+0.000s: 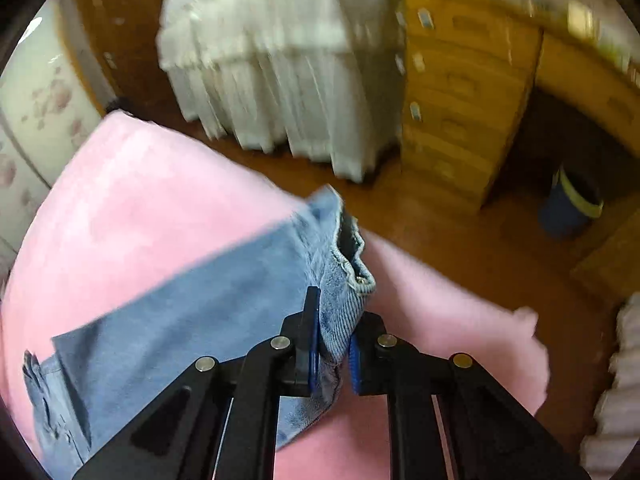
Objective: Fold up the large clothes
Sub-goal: 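Grasp the other sleeve cuff with the right tool and lift it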
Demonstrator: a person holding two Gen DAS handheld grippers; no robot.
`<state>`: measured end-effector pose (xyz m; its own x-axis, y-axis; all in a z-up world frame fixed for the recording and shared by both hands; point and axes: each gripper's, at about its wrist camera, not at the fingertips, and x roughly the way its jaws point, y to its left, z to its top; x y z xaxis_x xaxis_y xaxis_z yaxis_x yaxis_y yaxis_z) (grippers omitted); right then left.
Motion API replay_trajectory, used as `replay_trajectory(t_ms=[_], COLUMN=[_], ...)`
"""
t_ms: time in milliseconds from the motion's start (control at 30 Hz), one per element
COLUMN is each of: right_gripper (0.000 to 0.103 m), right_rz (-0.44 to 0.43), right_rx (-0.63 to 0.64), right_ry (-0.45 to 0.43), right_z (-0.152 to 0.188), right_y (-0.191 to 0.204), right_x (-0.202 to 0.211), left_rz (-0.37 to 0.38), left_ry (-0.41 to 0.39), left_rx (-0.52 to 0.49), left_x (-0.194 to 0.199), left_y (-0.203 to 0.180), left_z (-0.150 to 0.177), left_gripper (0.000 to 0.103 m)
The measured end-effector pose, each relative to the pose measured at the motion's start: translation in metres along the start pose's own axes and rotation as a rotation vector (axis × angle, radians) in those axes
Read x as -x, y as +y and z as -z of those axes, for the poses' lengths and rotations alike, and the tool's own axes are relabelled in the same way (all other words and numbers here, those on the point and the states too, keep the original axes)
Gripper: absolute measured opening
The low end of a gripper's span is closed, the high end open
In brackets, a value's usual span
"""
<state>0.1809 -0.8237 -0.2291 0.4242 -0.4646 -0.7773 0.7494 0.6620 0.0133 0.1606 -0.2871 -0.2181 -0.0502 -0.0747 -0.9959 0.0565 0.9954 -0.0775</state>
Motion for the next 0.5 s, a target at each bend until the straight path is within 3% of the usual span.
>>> replay_trajectory(t_ms=[167,300,500], right_gripper=[0.011,0.011,0.011], right_rz=[-0.076,-0.148,-0.295], right_rx=[0.136,0.225,0.460], right_ry=[-0.156,-0.244,-0.322], right_z=[0.015,0.046,0.134], right_y=[0.088,0.177,0.335], right_x=[0.075,0.135,0.203], left_rz=[0.028,0.034,0.016], left_ry=[-0.024,-0.046,-0.080], left_rx=[0.049,0.072,0.127], left_x=[0.018,0.030,0.037], left_y=[0.077,0.141,0.229], left_z=[0.003,0.003,0.004], left_gripper=[0.088,0.088,0.088])
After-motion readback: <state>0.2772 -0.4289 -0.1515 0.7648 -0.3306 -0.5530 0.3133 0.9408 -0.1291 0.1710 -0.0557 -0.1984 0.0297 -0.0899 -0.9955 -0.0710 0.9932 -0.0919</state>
